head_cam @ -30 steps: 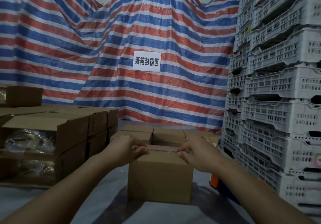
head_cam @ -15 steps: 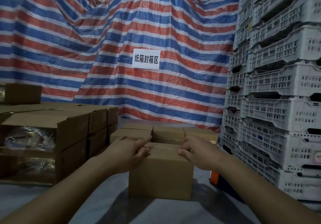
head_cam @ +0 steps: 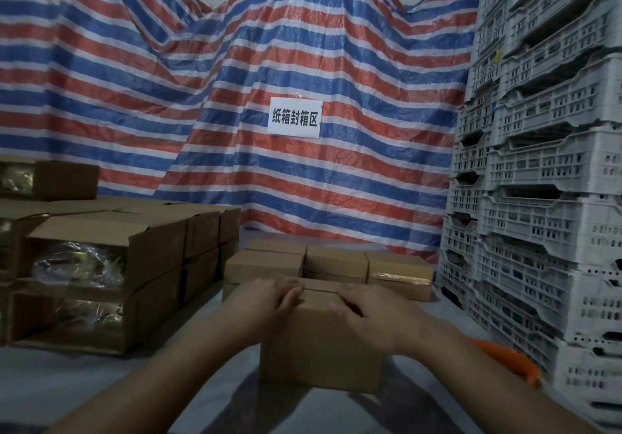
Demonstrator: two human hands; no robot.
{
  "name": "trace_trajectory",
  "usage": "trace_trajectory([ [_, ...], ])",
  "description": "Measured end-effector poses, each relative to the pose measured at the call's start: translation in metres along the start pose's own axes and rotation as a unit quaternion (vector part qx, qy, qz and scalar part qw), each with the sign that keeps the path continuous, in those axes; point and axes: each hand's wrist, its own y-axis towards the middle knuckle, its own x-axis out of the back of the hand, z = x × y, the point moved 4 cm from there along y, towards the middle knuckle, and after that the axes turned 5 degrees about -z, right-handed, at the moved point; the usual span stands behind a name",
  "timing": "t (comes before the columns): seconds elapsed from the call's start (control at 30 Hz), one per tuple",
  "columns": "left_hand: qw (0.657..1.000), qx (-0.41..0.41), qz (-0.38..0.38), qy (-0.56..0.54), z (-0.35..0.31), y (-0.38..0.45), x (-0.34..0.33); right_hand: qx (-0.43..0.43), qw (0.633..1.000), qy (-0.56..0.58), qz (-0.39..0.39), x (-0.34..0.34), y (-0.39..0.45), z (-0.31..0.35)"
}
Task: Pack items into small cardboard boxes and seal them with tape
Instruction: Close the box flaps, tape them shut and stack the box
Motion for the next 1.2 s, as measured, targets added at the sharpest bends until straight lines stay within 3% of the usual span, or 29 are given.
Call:
trace_trajectory([
  [0.13,0.997,0.048,-0.045,-0.047,0.0,-0.003,-0.007,-0.004,0.999,-0.014,-0.039,-0.007,-0.005,-0.002],
  [0.23,0.978,0.118,-0.097,-0.143,0.006,-0.005,-0.014,0.004,0.998,-0.02,-0.056,-0.009,-0.005,-0.002],
  [0.4,0.949,0.186,-0.139,-0.211,0.012,-0.005,-0.025,0.002,0.998,-0.01,-0.064,-0.009,-0.007,-0.001],
  [0.53,0.936,0.216,-0.135,-0.245,0.015,-0.005,-0.029,-0.002,0.997,-0.008,-0.071,-0.009,-0.009,0.0],
  [0.7,0.937,0.216,-0.088,-0.26,0.014,-0.002,-0.027,-0.013,0.997,0.013,-0.071,-0.008,-0.011,-0.001],
  [0.93,0.971,0.156,-0.089,-0.157,0.011,-0.006,-0.027,-0.05,0.988,0.115,-0.093,-0.007,-0.016,0.0],
  [1.2,0.967,0.165,-0.088,-0.171,0.017,-0.008,-0.033,-0.214,0.906,0.29,-0.222,-0.027,-0.03,-0.006],
])
